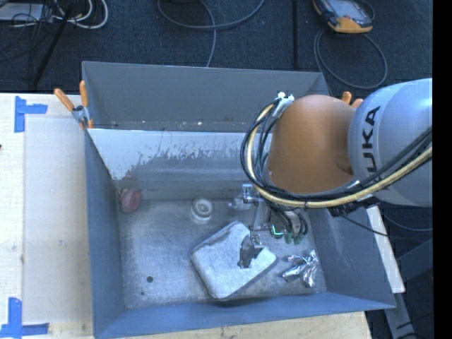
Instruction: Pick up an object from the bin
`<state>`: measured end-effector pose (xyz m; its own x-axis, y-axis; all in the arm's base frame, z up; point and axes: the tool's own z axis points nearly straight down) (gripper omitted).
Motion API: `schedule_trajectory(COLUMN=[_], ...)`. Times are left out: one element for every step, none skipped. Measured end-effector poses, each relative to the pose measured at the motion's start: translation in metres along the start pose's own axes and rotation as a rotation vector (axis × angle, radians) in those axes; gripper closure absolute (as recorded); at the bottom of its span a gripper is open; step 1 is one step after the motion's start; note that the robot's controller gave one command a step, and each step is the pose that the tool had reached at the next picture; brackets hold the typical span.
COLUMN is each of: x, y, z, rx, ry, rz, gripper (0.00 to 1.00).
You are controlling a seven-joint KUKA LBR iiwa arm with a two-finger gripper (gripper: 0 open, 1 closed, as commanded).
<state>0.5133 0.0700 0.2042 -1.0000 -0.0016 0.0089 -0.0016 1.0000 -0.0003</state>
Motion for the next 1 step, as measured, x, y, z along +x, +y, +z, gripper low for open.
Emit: schedule_trajectory(x=[0.0120], y=[-0.0369], z=[0.1003], rx=[-0.010], ry=[-0.032], rz=[0.244], gripper=[0.00])
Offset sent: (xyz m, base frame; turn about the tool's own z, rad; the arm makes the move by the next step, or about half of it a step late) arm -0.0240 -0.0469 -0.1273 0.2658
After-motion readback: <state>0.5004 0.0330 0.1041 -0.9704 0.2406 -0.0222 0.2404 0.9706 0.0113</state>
